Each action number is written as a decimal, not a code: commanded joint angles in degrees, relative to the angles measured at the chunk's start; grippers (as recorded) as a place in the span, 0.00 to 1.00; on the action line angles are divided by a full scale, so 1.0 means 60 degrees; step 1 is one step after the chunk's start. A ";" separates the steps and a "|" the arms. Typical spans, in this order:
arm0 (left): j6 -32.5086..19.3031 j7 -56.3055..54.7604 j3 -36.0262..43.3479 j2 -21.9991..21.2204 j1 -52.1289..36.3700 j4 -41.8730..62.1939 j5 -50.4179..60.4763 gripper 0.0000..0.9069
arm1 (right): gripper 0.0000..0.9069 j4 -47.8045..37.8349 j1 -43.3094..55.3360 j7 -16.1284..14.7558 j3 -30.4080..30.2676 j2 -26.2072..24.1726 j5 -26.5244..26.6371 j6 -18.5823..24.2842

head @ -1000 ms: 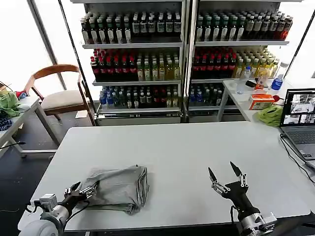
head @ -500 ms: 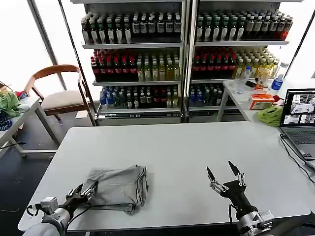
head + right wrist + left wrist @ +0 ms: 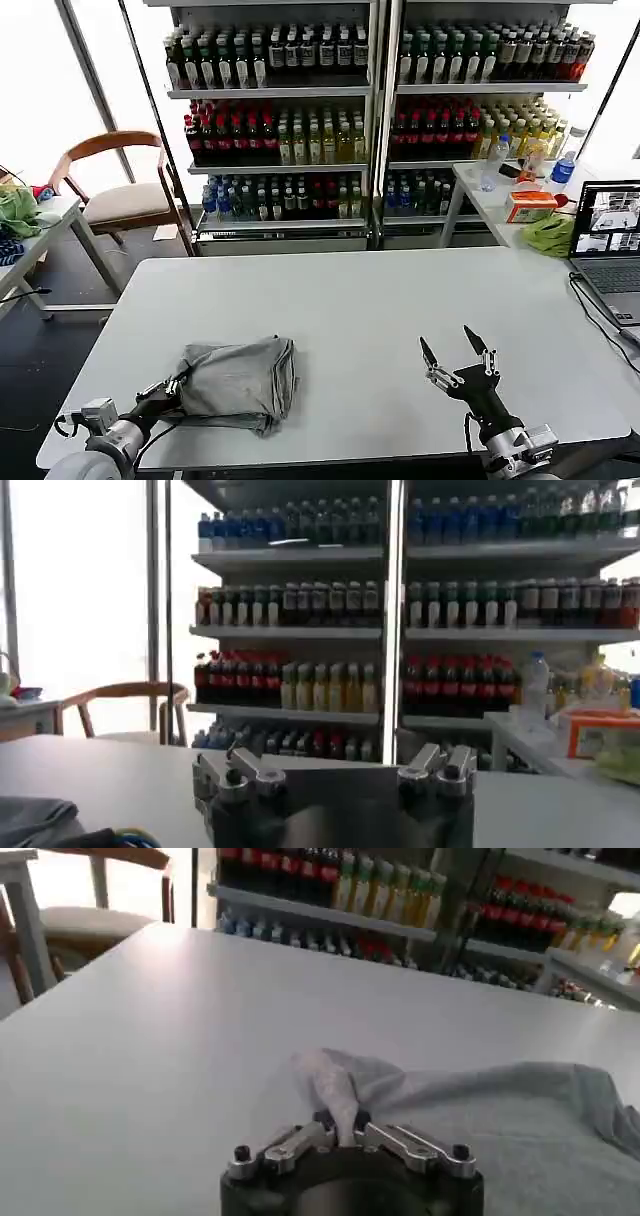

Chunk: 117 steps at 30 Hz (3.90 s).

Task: Fold and organize the clothes.

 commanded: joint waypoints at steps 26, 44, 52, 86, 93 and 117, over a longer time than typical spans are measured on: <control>0.1079 0.0483 -0.6668 0.4898 0.1784 0.0337 -0.0997 0.00 | 1.00 -0.0343 0.0531 -0.0045 -0.0524 -0.0035 0.0202 0.0265; 0.1078 -0.1409 -0.1058 0.2999 0.1145 -0.2884 0.0979 0.00 | 1.00 -0.0425 0.0529 -0.0048 -0.0380 -0.0020 0.0353 0.0336; 0.1061 -0.4445 0.3002 0.2781 -0.0423 -0.3359 -0.1446 0.00 | 1.00 -0.0444 0.0408 -0.0039 -0.0280 0.0139 0.0249 0.0241; 0.0107 -0.6927 0.6634 -0.0468 -0.6413 -0.0741 -0.7159 1.00 | 1.00 -0.0335 0.2581 0.1424 -0.2463 -0.0198 0.2381 -0.3852; -0.0094 -0.4293 0.4705 0.0778 -0.5590 -0.0909 -0.4141 1.00 | 1.00 -0.0752 0.3793 0.1511 -0.3825 -0.0844 0.3652 -0.4674; -0.1022 -0.1990 -0.0546 0.1026 -0.2253 -0.0930 -0.1955 1.00 | 1.00 -0.3408 0.6865 0.0991 -0.7517 0.0211 0.5233 -0.4859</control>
